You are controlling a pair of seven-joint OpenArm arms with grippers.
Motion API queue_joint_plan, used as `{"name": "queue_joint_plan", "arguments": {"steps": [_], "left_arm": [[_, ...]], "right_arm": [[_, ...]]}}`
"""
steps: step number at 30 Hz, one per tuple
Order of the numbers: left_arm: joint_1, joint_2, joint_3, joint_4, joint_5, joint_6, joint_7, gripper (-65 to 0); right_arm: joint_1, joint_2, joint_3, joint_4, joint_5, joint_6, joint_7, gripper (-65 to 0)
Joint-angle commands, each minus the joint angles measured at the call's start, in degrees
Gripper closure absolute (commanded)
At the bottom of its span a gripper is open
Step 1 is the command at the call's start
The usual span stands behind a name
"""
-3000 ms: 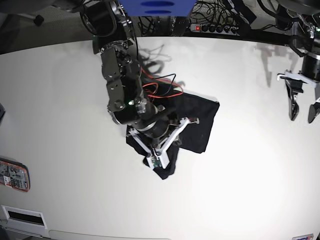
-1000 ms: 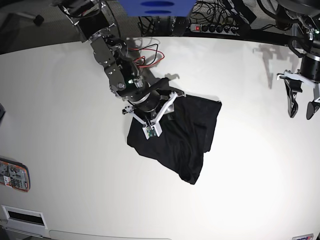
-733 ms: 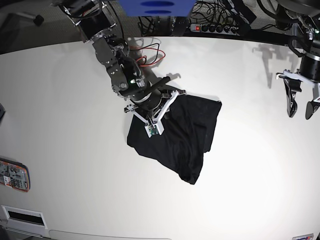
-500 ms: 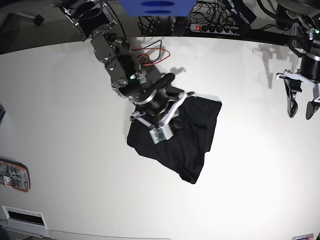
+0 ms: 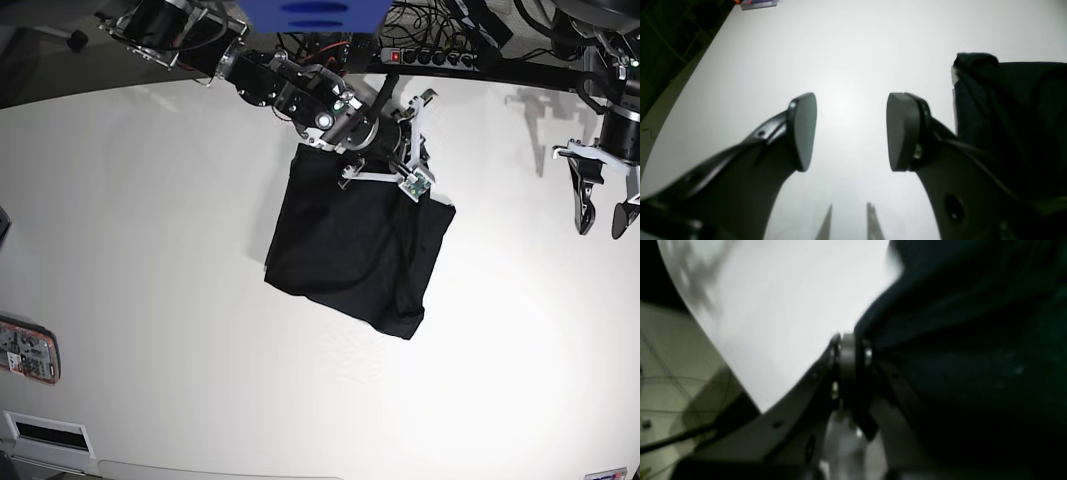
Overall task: Fold the T-shirt properly
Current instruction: 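Fold the bundle over with the right gripper and press it flat, then grasp the bundle edges with both grippers and square it up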
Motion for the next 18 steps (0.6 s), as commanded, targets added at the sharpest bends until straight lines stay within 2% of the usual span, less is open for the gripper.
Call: {"name": "queue_joint_plan", "arguments": {"steps": [1,5,8,12,14,18], "left_arm": [[0.09,-0.78,-0.37,0.98,-1.13,0.32,-1.6,-31.8],[0.09,-0.78,-0.37,0.98,-1.13,0.32,-1.6,-31.8],[0.09,-0.78,-0.37,0.98,-1.13,0.32,-1.6,-31.8],[0.09,-0.69,-0.37,0.98,-1.13,0.32,-1.6,-31.8],[0.09,-0.52,-0.19,1.07,-1.57,0.32,-1.6,-31.8],[0.35,0.63,5.35,1.24,-1.22,0.32,-1.6,-31.4]], "right_arm": [[1.16,-1.13,0.34,1.39,0.01,0.17,1.86,-10.3],[1.07,-1.13,0.26,2.27,0.01,0.17,1.86,-36.0],[1.07,-1.13,0.61,4.65,0.01,0.17,1.86,-47.8],[1.07,-1.13,3.86,10.45,0.01,0.17,1.86,-48.8],[1.07,-1.13,7.73,12.74,0.01,0.17,1.86,-48.4],[1.24,-1.04,18.45,13.44,0.1,0.17,1.86,-48.1]]}}
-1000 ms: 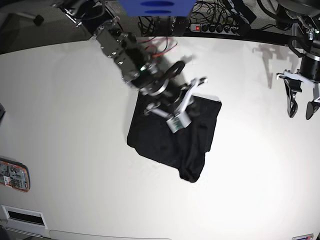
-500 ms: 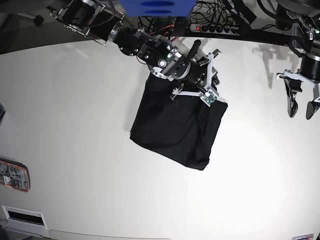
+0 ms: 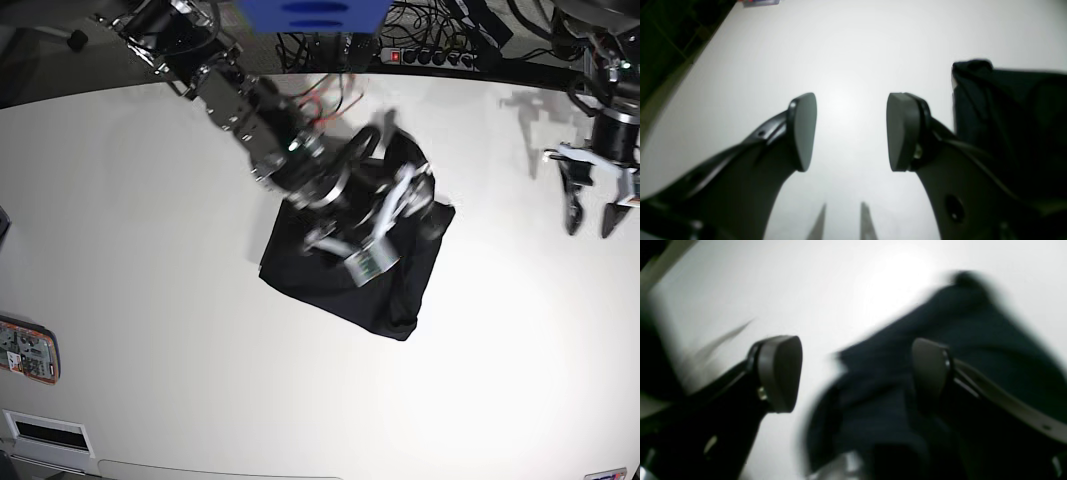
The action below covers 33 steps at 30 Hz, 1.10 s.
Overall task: Fold the T-shirt properly
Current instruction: 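Grasp the bundle edges with both grippers and square it up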
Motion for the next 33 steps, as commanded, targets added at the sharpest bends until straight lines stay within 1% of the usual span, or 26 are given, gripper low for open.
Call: {"name": "queue_joint_plan", "arguments": {"steps": [1,2,4,5,7,8,9,10,11,16,19,21,22,23,25,27,28,29,30,32,33], "left_arm": [[0.68,-0.47,2.34,1.24,-1.04,-0.71,-1.62,-30.2],[1.03,-0.47,4.37,1.24,-1.04,-0.71,-1.62,-28.1],[1.21,-0.47,8.94,1.51,-1.04,-0.62,-1.62,-21.0],[1.21,-0.47,10.52,2.12,-1.04,-0.62,-1.62,-17.5],[1.21,-0.38,13.07,3.09,-1.04,-0.62,-1.62,-9.4],[1.21,-0.38,14.21,3.44,-1.04,-0.53,-1.62,-3.4],[1.21,-0.38,15.0,3.44,-1.04,-0.53,-1.62,0.0],[1.12,-0.38,15.62,3.62,-1.04,-0.53,-1.62,0.0],[1.03,-0.38,16.23,3.71,-1.04,-0.53,-1.62,0.0],[1.03,-0.38,19.93,3.79,-0.95,-0.53,-1.62,0.0],[1.03,-0.38,23.09,3.44,-0.69,-0.53,-1.36,0.0],[0.94,-0.38,25.55,3.44,1.42,-0.45,1.28,0.0],[0.5,-0.38,27.22,3.44,3.7,0.08,2.51,0.0],[-0.55,-0.38,28.8,3.44,6.08,1.23,3.48,0.0],[-2.49,-0.11,32.67,2.39,11.35,5.62,4.71,0.0],[-3.54,1.56,34.52,1.77,16.63,9.84,4.71,0.0],[-3.89,2.52,34.61,1.68,19.18,11.16,4.71,0.0],[-4.24,3.23,34.69,1.68,21.2,11.86,4.71,0.0],[-4.33,3.84,34.43,1.24,22.69,12.13,4.71,0.0],[-4.77,4.02,34.26,-0.07,24.8,12.13,4.62,0.0],[-4.86,3.93,34.08,-1.04,25.33,12.13,4.62,0.0]], "right_arm": [[1.16,-0.32,2.86,0.96,0.05,0.19,1.07,-48.1],[1.16,-0.32,4.97,0.96,0.14,0.19,0.81,-48.1],[1.16,-0.32,8.93,0.96,0.4,0.19,0.72,-47.1],[1.25,-0.32,9.98,0.87,0.4,0.28,0.28,-44.3],[1.25,-0.14,10.78,0.69,0.4,0.28,-2.09,-32.3],[1.77,-0.14,11.39,0.69,0.32,0.28,-3.15,-24.1],[2.56,-0.14,12.53,0.69,0.4,0.28,-3.85,-16.4],[3.62,-0.23,13.76,0.61,0.4,0.28,-4.2,-7.2],[4.5,-0.23,14.56,0.61,0.4,0.28,-4.2,0.0],[9.07,-0.41,20.09,0.08,0.49,0.28,-4.03,0.0],[11.53,-0.41,21.41,-3.7,0.49,0.28,-4.03,0.0],[12.06,-0.41,21.41,-8.62,0.49,0.28,-4.03,0.0],[11.97,-0.41,21.41,-11.53,0.49,0.28,-4.03,0.0],[12.06,-0.41,21.41,-14.34,0.49,0.28,-4.03,0.0],[12.23,-0.41,21.15,-21.37,0.4,0.28,-4.03,0.0],[15.93,-0.41,20.97,-26.73,0.4,0.36,-3.85,0.0],[17.77,-0.41,20.97,-29.37,0.4,0.45,-3.76,0.0],[19.0,-0.41,20.8,-31.75,0.4,0.8,-3.76,0.0],[19.97,-0.41,20.36,-34.03,0.4,2.21,-3.68,0.0],[19.97,-0.41,19.83,-36.14,0.4,6.43,-3.68,0.0],[19.97,-0.41,19.92,-36.05,0.4,7.75,-3.68,0.0]]}}
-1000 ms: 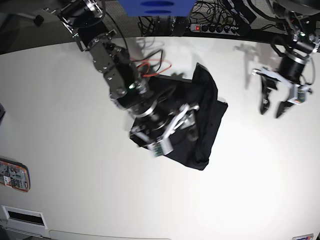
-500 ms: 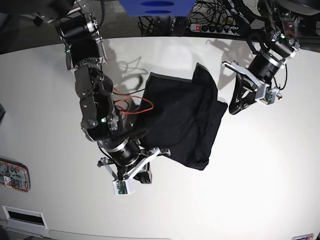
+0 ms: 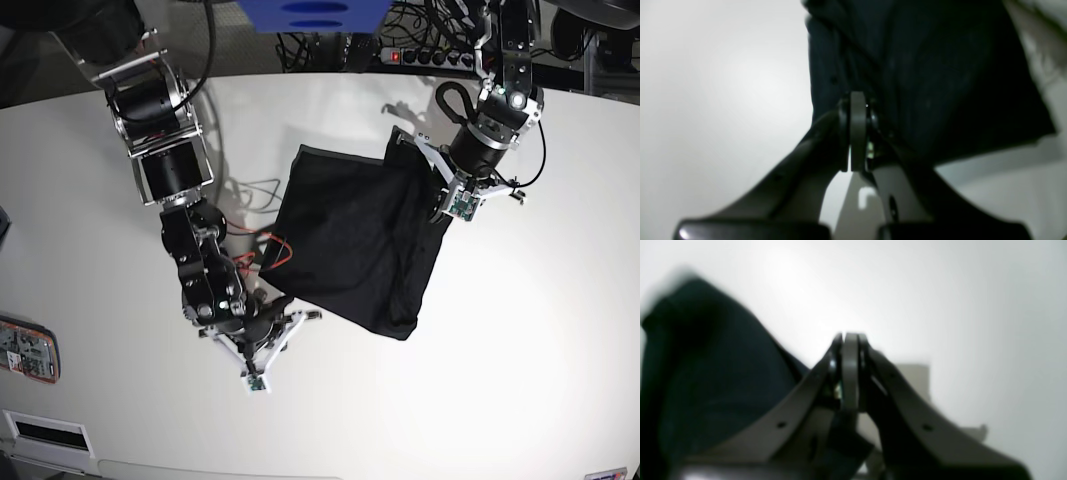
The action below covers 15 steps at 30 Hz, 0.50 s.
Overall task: Fold the T-shirt properly
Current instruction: 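Grasp the bundle edges with both grippers and square it up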
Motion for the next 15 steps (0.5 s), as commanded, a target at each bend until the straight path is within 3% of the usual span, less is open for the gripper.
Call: {"name": "queue_joint_plan", "arguments": {"steps": [1,8,15], "left_arm": [[-0.71,-0.38,-1.07,-0.33,-0.11,0.39,-1.35,0.0],[-2.38,-0.38,-2.56,-8.24,-0.02,0.39,-1.52,0.0],[-8.0,-0.46,-2.65,-15.01,0.15,0.3,-1.52,0.0]], "right_arm": [[-0.14,-0.17,-0.21,0.27,0.47,0.67,-0.57,0.0],[-0.49,-0.17,-0.65,0.18,0.38,1.2,0.31,0.0],[-8.4,0.18,-5.57,0.36,0.29,1.2,1.98,0.0]]}}
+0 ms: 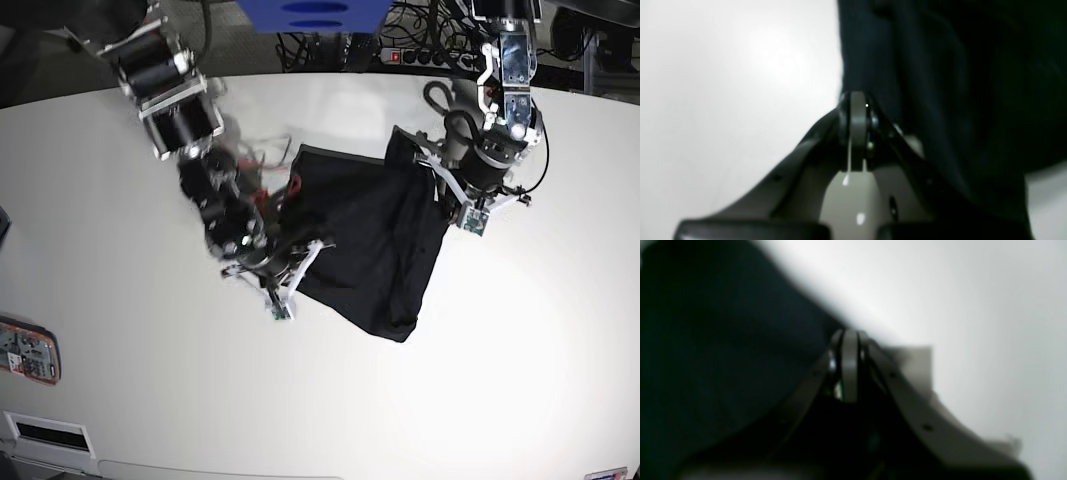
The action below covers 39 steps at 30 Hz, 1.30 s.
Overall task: Fold the T-shirt properly
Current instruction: 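Grasp the bundle edges with both grippers and square it up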
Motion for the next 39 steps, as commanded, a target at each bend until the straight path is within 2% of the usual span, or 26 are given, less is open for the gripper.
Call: {"name": "queue_joint_plan", "arguments": {"steps": [1,6,14,20,27,30,34,39], "left_arm": [[-0.38,-0.27,-0.18,0.38,-0.44,-0.05,-1.31,0.0],[-2.66,-1.67,0.34,-3.32,-0.35,-0.05,-1.31,0.0],[-10.58,-5.72,5.8,-13.43,-0.35,-0.05,-1.31,0.0],[-16.82,-6.95,12.74,-17.12,-0.35,-0.05,-1.31,0.0],[-24.73,-6.77,20.48,-22.13,-0.26,0.3,-1.31,0.0],[-27.02,-6.69,22.59,-22.3,0.0,0.3,-1.31,0.0],[-28.07,-4.75,23.2,-22.04,5.02,0.39,-1.31,0.0],[-27.63,-3.17,19.77,-20.28,12.75,0.39,-1.75,0.0]], "right_arm": [[1.67,-0.14,-0.51,0.34,0.91,0.89,-5.02,0.0],[-2.02,0.12,-1.47,2.98,0.82,0.89,-5.02,0.0],[-10.99,4.87,-1.12,14.93,0.82,0.89,-5.63,0.0],[-17.41,5.13,-1.56,20.82,0.82,0.89,-5.63,0.0],[-23.91,5.04,-1.91,27.5,0.82,0.89,-5.63,0.0],[-24.97,5.04,-5.17,29.0,0.73,0.89,-5.63,0.0],[-24.88,4.87,-9.82,28.91,0.73,0.72,-5.63,0.0],[-24.88,4.78,-8.86,29.26,0.64,0.63,-4.93,0.0]]}}
